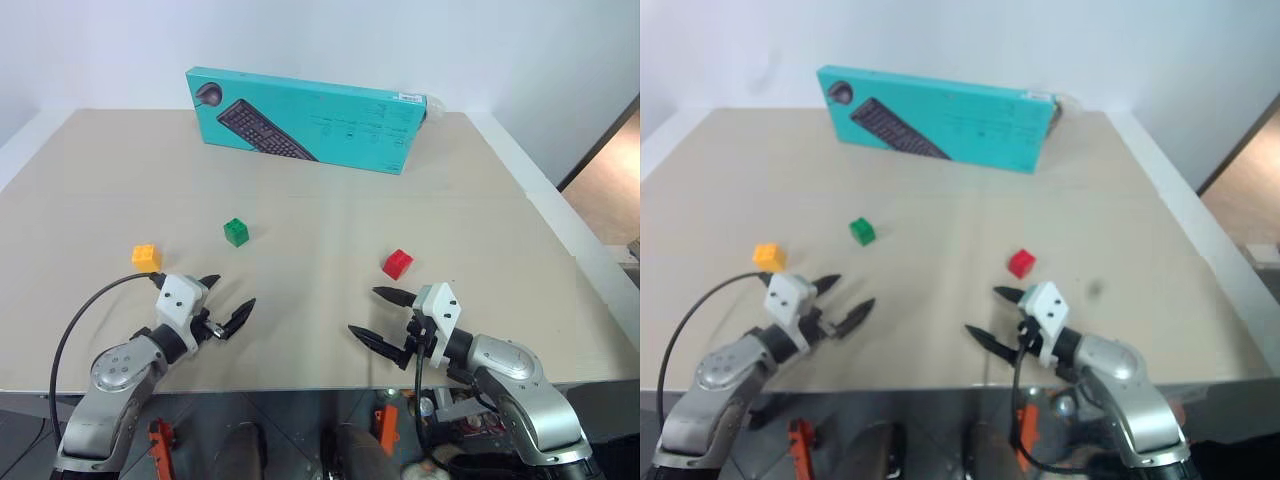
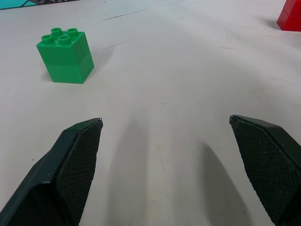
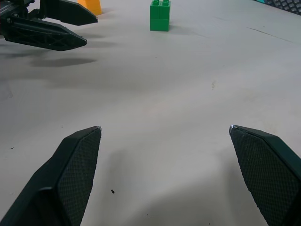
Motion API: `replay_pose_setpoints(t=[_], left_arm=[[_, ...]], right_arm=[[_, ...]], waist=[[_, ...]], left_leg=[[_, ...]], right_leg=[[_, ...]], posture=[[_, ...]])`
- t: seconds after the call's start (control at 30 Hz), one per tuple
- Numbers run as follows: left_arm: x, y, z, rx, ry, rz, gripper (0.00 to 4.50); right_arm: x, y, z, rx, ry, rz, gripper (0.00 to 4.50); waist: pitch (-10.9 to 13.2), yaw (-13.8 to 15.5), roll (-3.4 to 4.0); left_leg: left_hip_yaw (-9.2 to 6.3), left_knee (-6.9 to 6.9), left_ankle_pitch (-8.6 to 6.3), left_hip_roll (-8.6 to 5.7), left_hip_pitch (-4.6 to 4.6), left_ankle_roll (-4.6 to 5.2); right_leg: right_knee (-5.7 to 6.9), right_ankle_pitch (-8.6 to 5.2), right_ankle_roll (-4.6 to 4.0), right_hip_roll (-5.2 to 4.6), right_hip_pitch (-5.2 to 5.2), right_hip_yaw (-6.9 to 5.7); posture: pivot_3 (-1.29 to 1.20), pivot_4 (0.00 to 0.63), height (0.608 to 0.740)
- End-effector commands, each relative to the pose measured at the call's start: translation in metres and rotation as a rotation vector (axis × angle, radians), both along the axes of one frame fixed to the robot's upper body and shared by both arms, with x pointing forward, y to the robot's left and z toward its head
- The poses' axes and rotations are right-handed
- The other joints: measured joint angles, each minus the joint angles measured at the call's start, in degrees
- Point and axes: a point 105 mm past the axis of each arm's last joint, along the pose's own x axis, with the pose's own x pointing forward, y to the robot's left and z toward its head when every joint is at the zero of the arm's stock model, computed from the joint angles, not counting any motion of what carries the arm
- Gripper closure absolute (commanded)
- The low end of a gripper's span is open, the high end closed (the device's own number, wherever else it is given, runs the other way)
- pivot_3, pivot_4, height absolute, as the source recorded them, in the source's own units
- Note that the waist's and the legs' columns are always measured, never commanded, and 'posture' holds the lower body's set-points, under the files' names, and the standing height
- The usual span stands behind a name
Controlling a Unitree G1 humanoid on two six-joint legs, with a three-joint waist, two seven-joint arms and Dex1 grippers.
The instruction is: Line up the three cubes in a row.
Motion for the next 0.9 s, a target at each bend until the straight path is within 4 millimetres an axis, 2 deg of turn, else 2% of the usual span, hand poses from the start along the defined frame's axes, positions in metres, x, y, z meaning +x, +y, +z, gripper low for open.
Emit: replay_pose_setpoints(t=[0.03,0.7,0.77,0.9], left_arm=[[0.000,-0.007,0.015,0.020,-0.073,-0.040,0.03],[-0.004,-0.022,0.013,-0.054,-0.048,-0.151,0.03],[-0.006,-0.026,0.015,-0.064,-0.040,-0.190,0.03],[-0.012,-0.036,0.018,-0.048,-0.022,-0.298,0.03]], right_arm=[[-0.001,0.000,0.009,0.003,-0.039,-0.003,0.00],[-0.008,0.001,0.017,0.006,-0.070,-0.046,0.00],[-0.006,0.000,0.023,0.021,-0.103,-0.073,0.00],[0.011,-0.011,0.050,0.083,-0.176,-0.171,0.00]], waist=[[0.0,0.0,0.00],[0.0,0.0,0.00],[0.0,0.0,0.00],[0.0,0.0,0.02]], left_leg=[[0.00,0.00,0.00,0.00,0.00,0.00],[0.00,0.00,0.00,-0.01,0.00,0.00],[-0.01,0.00,0.00,-0.01,0.00,0.00],[-0.01,0.00,0.00,0.00,0.00,0.00]], right_leg=[[0.00,0.00,0.00,0.00,0.00,0.00],[0.00,-0.01,0.00,0.00,0.00,0.00],[0.00,0.00,-0.01,0.00,0.00,0.00],[0.00,0.00,-0.01,0.04,-0.02,0.00]], posture=[[0.00,0.150,0.740],[0.00,0.150,0.740],[0.00,0.150,0.740],[0.00,0.150,0.740]])
